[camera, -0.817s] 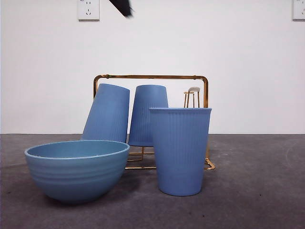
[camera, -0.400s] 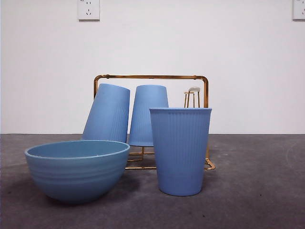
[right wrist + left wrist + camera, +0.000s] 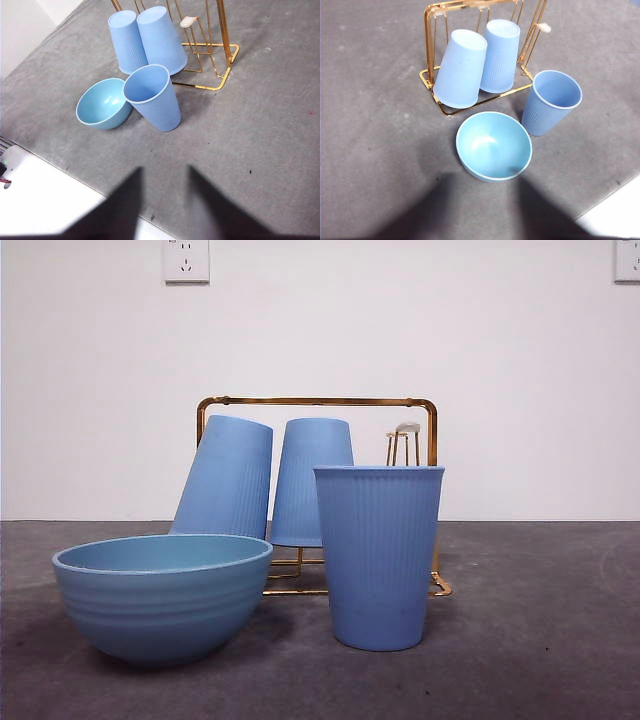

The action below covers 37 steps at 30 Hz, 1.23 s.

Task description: Right arm lift cup from the cupboard, then place it on the right of the bowl

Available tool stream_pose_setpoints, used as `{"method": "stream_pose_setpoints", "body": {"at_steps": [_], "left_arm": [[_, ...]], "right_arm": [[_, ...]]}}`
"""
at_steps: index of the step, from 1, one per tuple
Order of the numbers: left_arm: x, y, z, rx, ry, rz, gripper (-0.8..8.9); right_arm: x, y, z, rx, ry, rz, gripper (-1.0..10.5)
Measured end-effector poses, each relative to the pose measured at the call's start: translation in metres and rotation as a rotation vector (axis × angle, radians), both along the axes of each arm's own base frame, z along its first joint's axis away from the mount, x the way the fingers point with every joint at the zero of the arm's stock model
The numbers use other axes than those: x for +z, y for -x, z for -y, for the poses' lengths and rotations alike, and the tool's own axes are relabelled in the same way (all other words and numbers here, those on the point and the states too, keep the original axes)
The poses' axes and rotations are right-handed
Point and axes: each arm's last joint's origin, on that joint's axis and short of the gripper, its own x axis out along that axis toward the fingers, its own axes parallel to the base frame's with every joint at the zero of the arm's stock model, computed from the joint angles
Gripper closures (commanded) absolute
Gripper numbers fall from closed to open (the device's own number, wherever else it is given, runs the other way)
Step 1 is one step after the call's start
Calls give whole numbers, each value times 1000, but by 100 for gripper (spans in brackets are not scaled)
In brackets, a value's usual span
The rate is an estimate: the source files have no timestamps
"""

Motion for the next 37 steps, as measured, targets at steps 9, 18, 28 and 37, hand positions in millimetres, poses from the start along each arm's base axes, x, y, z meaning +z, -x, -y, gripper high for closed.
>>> {"method": "stream_pose_setpoints", "body": {"at_steps": [9, 18, 28, 37], "left_arm": [[0, 0, 0, 6, 8, -7, 789], [0, -1, -1, 26, 9, -6, 789], [-14, -20, -18, 334, -33, 196, 788], [-99, -57, -32, 462, -113, 401, 788]], "right_arm": [[0, 0, 0, 2, -1, -1, 926], [0, 0, 0, 2, -1, -1, 926], [0, 0, 0, 3, -1, -1, 926], [0, 0, 0, 3, -1, -1, 926]]}}
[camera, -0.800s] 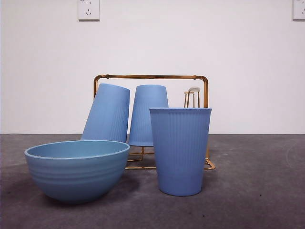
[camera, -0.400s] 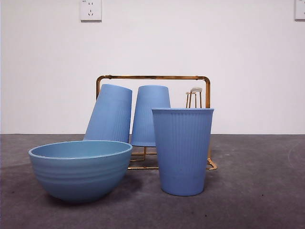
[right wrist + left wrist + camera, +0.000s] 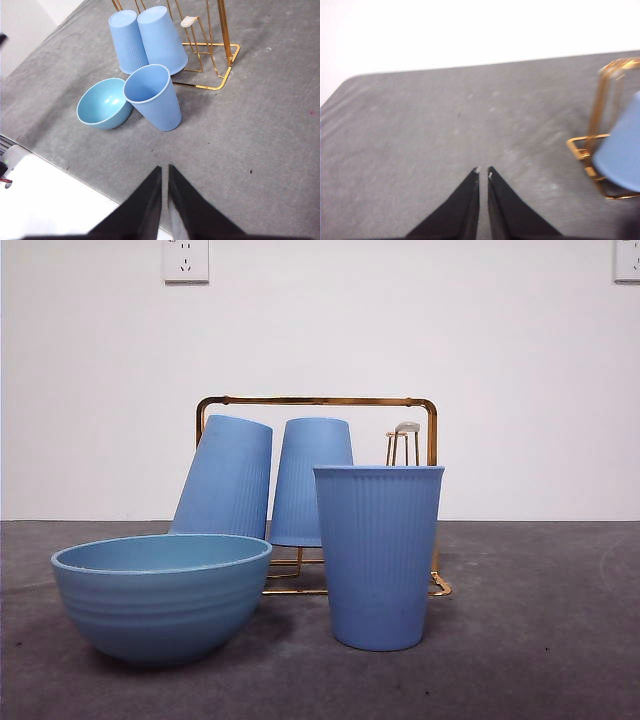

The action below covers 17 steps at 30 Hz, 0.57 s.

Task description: Right arm lift cup from the cupboard, then place it on the right of the bowl

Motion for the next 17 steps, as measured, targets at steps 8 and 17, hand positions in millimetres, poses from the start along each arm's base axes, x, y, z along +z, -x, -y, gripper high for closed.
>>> {"method": "stream_pose_setpoints", "body": {"at_steps": [8, 17], "left_arm": [[-68, -5, -4, 41, 4, 2, 789], [-80, -3, -4, 44, 20, 21, 788]], "right_arm": [[0, 0, 0, 0, 0, 0, 926], [0, 0, 0, 0, 0, 0, 926]]}}
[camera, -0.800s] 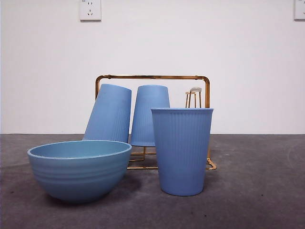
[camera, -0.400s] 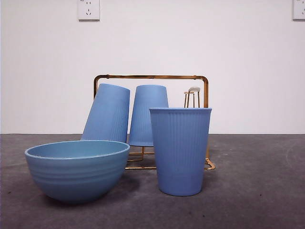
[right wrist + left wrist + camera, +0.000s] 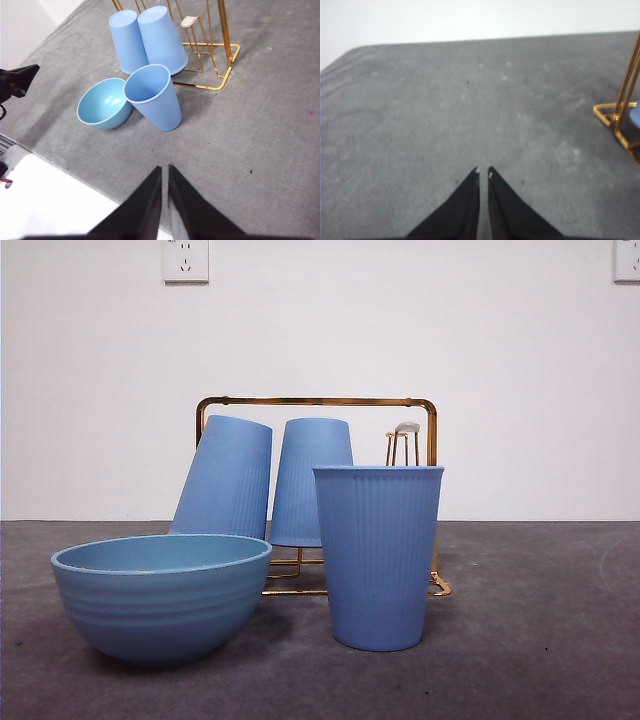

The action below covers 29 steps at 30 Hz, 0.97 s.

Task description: Right arm lift cup from the cupboard, then place it on the right of the bowl

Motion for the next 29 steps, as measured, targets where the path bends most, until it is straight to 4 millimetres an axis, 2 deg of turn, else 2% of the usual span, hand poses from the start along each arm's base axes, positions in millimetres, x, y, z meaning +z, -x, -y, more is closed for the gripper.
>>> {"method": "stream_pose_setpoints", "body": {"at_steps": [29], "left_arm": [[2, 1, 0, 1, 5, 22, 788]], "right_arm": [[0, 0, 0, 0, 0, 0, 926]]}}
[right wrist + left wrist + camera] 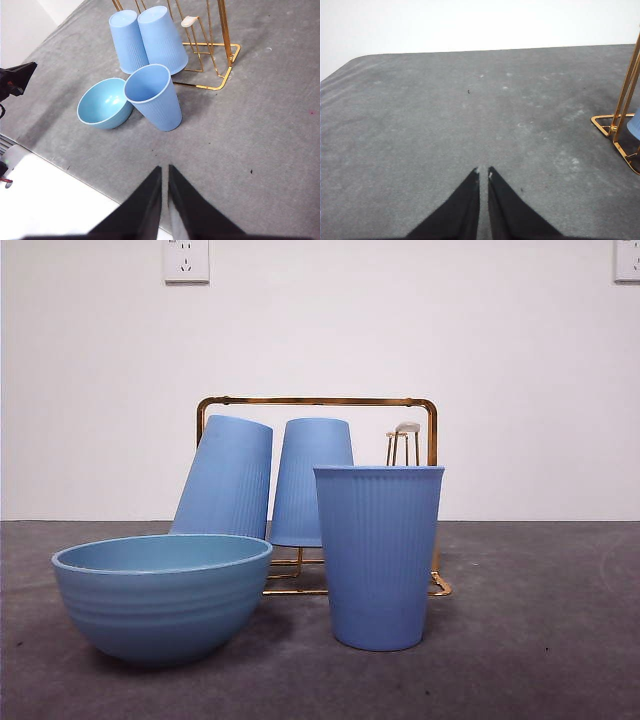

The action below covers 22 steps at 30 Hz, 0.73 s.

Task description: Right arm lift cup from the cupboard, then place it on the right of the bowl

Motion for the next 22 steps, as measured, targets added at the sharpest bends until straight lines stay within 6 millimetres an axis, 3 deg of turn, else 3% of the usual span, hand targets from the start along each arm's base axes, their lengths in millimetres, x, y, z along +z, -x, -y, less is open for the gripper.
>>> {"method": "stream_pose_setpoints", "body": {"at_steps": [8, 14, 19, 22], "left_arm": [[0, 0, 0, 0, 0, 0, 788], [0, 0, 0, 0, 0, 0, 788], [0, 0, 0, 0, 0, 0, 788], [0, 0, 0, 0, 0, 0, 788]], "right_arm": [[-5, -8, -5, -136, 23, 46, 927], [-19, -50, -21, -367, -85, 303, 927], [-52, -85, -20, -513, -24, 547, 927], [-79, -96, -14, -555, 96, 584, 927]]}}
